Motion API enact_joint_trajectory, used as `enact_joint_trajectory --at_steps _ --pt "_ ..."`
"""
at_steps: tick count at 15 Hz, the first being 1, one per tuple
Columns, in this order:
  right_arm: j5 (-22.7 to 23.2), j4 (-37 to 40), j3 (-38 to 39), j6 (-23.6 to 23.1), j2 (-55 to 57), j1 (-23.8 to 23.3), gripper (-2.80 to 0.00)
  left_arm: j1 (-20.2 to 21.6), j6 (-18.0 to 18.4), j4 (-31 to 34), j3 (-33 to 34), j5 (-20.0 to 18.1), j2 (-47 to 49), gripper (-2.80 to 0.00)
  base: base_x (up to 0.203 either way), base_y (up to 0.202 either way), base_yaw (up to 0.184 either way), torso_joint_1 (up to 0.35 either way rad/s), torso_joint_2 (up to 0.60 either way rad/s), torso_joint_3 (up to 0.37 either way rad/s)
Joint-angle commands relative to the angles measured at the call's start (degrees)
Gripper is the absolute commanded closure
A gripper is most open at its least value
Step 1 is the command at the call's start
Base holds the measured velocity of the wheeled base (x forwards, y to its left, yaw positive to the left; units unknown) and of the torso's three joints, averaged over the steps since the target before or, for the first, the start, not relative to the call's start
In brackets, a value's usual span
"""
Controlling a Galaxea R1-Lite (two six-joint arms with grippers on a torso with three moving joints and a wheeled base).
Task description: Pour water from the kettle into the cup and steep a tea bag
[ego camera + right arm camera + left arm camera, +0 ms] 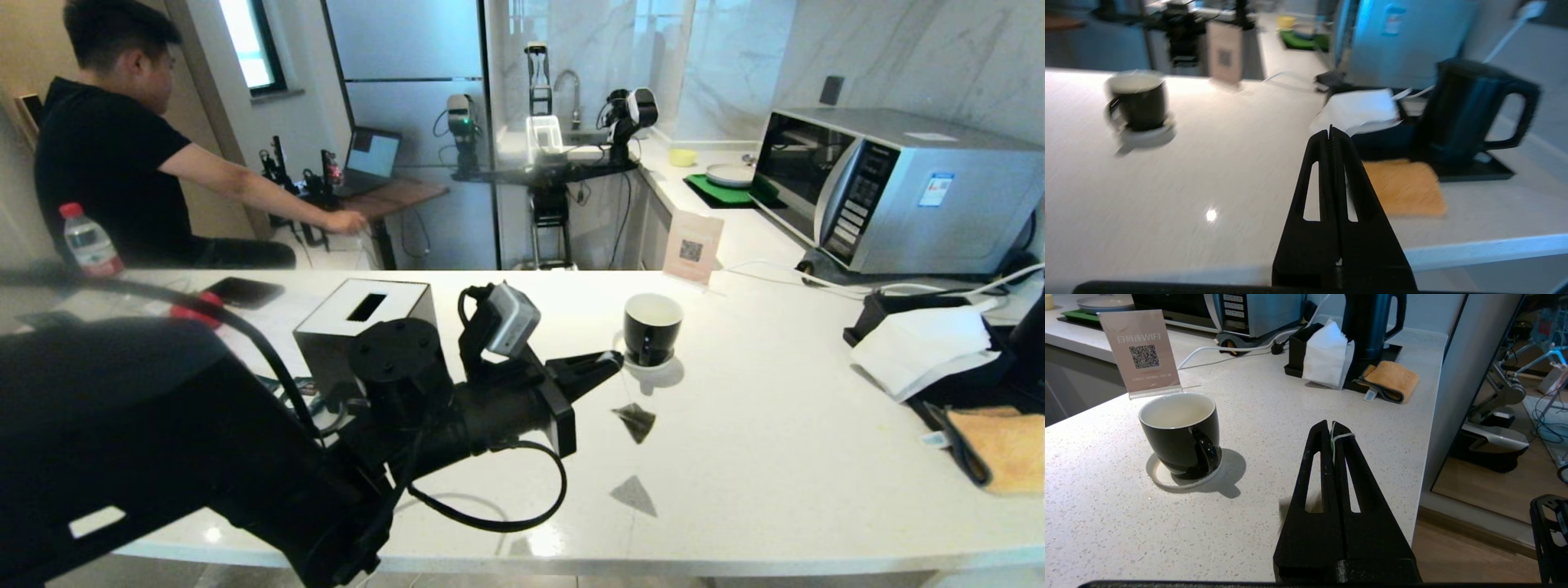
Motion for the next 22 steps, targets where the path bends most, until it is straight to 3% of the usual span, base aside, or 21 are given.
enact_joint_trajectory --at_steps 1,3,7,11,14,22 --pt "3.8 12.8 0.1 0.1 -14.8 -0.6 0.0 0.0 -0.1 -0.5 0.0 -0.1 0.3 0.0 0.0 0.0 0.0 0.0 0.0 0.0" --pt "7.6 23.9 0.1 0.3 -19.5 -1.0 0.0 0.0 -0.1 -0.4 0.1 -0.1 0.3 0.0 0.0 0.0 0.0 0.0 0.0 0.0" --pt "11.7 31.2 -0.4 3.0 -19.5 -1.2 0.0 0.0 -0.1 -0.4 0.1 0.2 0.7 0.0 0.0 0.0 0.0 0.0 0.0 0.0" --pt "11.7 31.4 -0.4 3.4 -19.5 -1.2 0.0 0.0 -0.1 -0.4 0.0 1.5 0.6 0.0 0.0 0.0 0.0 0.0 0.0 0.0" --pt "11.4 29.8 -0.1 9.0 -19.5 -1.2 0.0 0.0 -0.1 -0.4 -0.3 1.5 0.7 0.0 0.0 0.0 0.0 0.0 0.0 0.0" --pt "11.2 29.3 0.1 9.5 -19.5 -1.2 0.0 0.1 -0.1 -0.4 -2.5 1.5 2.5 0.0 0.0 0.0 0.0 0.0 0.0 0.0"
